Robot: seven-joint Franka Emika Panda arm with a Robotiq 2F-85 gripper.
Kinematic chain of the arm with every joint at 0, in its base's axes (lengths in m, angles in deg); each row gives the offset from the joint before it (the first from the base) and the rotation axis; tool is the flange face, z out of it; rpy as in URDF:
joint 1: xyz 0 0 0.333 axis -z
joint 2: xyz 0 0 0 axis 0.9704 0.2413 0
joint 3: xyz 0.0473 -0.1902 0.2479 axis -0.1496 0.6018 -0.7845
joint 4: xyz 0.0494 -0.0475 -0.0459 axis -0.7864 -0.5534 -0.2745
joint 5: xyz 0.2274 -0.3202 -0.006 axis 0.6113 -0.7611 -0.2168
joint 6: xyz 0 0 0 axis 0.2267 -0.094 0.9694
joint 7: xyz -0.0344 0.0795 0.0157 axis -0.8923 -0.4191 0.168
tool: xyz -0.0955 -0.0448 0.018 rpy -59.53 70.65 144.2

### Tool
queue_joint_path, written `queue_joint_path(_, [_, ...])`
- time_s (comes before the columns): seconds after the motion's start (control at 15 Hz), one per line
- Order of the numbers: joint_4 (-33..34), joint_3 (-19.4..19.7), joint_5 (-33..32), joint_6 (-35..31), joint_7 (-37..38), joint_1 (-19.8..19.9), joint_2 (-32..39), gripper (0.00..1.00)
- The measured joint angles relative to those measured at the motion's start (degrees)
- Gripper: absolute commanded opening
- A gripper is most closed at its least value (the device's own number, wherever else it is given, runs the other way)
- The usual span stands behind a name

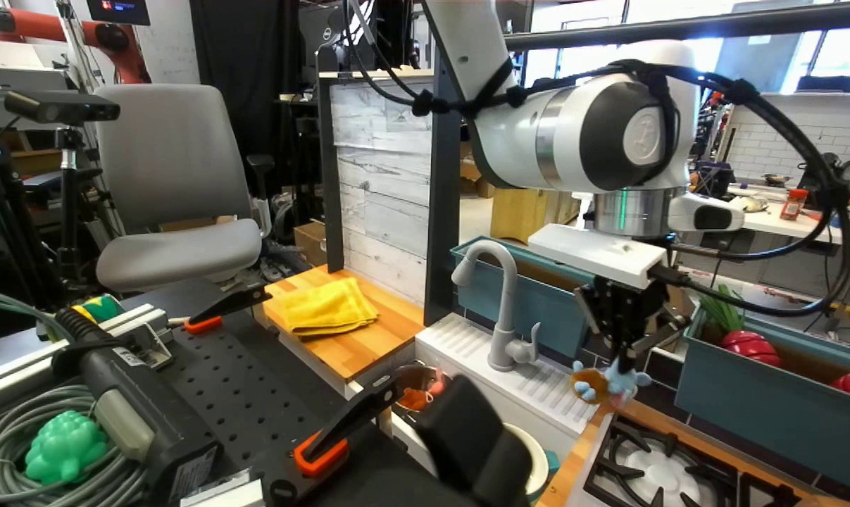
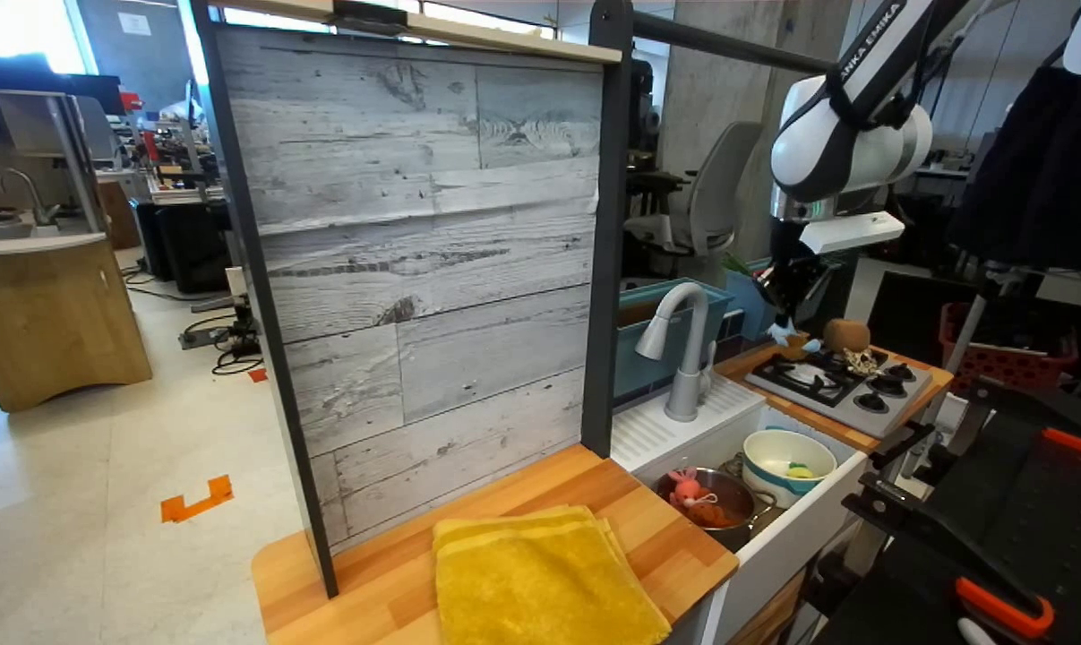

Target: Pick up the object plush toys from the counter and stove and put them in the pots, then wipe the counter

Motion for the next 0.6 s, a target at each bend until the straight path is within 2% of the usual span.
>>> queue_joint_path(0.2, [-8.9,-5.9,2.0,-0.9,-6.6,2.0,-4.7,0.02])
queue_joint_path(0.27, [-11.4,-7.7,2.9,-1.2,-8.5,2.9,-5.7,0.32])
queue_joint_path(0.4, [-15.2,-10.0,4.4,-2.6,-10.9,4.1,-6.7,0.40])
queue_joint_path(0.6, [-18.7,-11.9,6.3,-7.0,-13.1,5.7,-7.2,0.61])
